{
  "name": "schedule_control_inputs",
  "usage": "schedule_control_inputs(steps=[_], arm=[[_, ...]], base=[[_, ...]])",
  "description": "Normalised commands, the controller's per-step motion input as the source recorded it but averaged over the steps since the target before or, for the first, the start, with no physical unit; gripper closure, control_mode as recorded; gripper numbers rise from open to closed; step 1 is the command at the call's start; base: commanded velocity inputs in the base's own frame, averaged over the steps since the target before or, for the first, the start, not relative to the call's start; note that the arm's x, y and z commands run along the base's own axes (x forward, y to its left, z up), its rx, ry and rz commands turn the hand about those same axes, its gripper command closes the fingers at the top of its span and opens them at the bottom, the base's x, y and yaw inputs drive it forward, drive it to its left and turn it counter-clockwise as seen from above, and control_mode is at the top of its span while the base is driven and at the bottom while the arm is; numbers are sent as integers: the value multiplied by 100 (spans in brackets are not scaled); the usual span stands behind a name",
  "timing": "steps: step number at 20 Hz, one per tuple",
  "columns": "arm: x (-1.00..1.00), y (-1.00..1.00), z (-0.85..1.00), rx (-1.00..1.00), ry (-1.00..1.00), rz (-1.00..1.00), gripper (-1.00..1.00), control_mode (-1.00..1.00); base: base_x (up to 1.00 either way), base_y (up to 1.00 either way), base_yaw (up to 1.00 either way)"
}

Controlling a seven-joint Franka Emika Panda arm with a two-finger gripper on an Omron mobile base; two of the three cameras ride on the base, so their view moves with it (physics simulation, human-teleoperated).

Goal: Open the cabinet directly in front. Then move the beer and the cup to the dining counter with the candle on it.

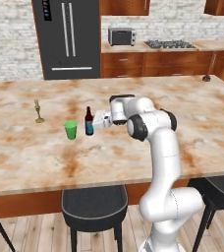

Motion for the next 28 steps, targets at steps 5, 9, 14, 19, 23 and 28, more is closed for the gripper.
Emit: schedule_control_inputs(steps=[5,9,14,19,23,28], arm=[[5,6,-5,0,0,0,100,-100],[0,0,0,0,0,0,-100,-100],[0,0,0,0,0,0,-100,-100],[-8,-4,0,0,0,0,-100,-100],[-36,-41,0,0,4,-4,-100,-100],[-68,-67,18,-1,5,-7,-100,-100]], base=[[0,0,0],[0,0,0],[0,0,0],[0,0,0],[0,0,0],[0,0,0]])
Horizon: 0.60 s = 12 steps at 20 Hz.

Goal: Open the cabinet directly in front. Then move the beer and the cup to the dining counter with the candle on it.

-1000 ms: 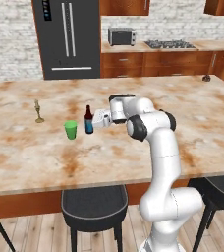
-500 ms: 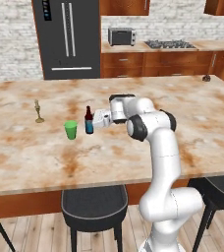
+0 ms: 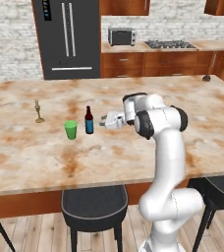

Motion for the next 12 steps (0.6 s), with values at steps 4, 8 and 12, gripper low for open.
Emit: schedule_control_inputs(steps=[4,8,12], arm=[[-86,-9,100,0,5,-7,-100,-100],[-96,0,100,0,0,0,-100,-100],[-100,0,100,0,5,0,-100,-100]], base=[[0,0,0],[0,0,0],[0,0,0]])
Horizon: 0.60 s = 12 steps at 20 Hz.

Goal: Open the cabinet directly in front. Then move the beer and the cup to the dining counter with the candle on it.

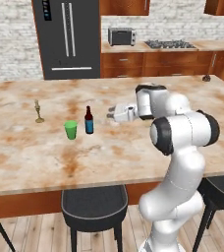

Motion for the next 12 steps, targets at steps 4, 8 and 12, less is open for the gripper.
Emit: schedule_control_inputs(steps=[4,8,12], arm=[[-100,4,100,-3,18,3,-100,-100],[-100,19,100,-11,27,11,-100,-100],[-100,23,99,-18,23,10,-100,-100]], base=[[0,0,0],[0,0,0],[0,0,0]])
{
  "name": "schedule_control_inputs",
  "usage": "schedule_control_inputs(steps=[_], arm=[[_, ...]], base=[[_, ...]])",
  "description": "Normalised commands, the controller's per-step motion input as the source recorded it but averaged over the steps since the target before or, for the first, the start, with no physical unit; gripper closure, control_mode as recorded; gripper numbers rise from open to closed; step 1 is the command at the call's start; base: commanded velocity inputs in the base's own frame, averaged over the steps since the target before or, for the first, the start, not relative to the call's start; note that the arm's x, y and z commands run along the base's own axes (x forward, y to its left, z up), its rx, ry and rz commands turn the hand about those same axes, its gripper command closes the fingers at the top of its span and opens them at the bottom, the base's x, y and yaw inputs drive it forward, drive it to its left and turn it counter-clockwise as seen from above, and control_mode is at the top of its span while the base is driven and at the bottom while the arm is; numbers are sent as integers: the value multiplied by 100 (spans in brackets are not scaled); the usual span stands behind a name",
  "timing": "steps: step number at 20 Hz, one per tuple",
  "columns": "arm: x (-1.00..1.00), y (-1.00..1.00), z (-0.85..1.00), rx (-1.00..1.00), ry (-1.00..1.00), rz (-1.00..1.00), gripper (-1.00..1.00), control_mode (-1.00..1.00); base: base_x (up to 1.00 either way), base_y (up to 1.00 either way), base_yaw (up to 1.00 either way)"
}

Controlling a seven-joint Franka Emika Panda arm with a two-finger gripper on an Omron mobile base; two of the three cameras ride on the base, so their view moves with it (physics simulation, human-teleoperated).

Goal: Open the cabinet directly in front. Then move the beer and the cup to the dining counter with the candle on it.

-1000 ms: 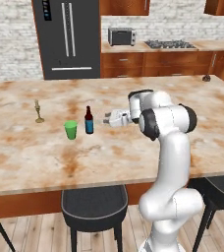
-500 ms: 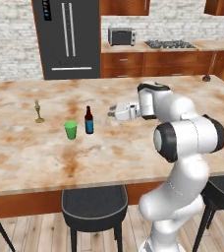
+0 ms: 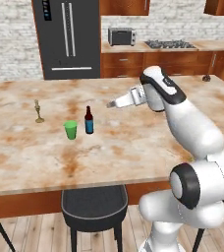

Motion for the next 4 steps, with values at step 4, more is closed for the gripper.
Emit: schedule_control_inputs(steps=[4], arm=[[-100,0,100,-7,8,6,-100,-100]], base=[[0,0,0]])
